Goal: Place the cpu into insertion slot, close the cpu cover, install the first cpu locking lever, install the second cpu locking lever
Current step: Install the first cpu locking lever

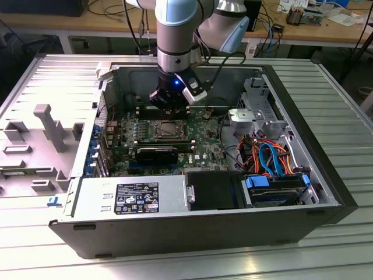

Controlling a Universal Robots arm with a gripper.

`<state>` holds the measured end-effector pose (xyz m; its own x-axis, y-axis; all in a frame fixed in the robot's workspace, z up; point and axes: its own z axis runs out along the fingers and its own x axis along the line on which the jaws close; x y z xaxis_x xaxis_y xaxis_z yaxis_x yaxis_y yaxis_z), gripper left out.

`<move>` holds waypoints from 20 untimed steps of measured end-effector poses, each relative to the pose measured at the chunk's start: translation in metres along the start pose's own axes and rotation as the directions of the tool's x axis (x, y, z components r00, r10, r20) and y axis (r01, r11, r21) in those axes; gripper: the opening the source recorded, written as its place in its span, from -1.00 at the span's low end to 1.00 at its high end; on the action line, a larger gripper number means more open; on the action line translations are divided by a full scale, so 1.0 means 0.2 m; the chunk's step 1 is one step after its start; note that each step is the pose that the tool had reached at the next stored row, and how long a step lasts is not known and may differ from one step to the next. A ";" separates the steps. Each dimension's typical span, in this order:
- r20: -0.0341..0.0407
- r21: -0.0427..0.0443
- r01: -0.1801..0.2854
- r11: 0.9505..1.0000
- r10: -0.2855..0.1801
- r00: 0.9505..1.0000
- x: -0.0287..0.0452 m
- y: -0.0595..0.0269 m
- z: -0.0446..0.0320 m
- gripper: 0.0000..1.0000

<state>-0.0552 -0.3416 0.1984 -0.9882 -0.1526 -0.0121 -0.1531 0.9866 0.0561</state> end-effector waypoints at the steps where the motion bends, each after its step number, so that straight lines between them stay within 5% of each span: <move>1: 0.000 0.000 0.000 1.000 0.000 1.000 0.001 0.000 -0.004 -0.79; 6: 0.007 0.000 0.000 1.000 0.000 1.000 0.009 0.007 -0.080 -0.79; 20: 0.039 0.005 0.002 1.000 -0.002 0.999 0.146 0.033 -0.154 -0.79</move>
<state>-0.0853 -0.3412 0.2292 -0.9870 -0.1526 -0.0512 -0.1552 0.9866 0.0512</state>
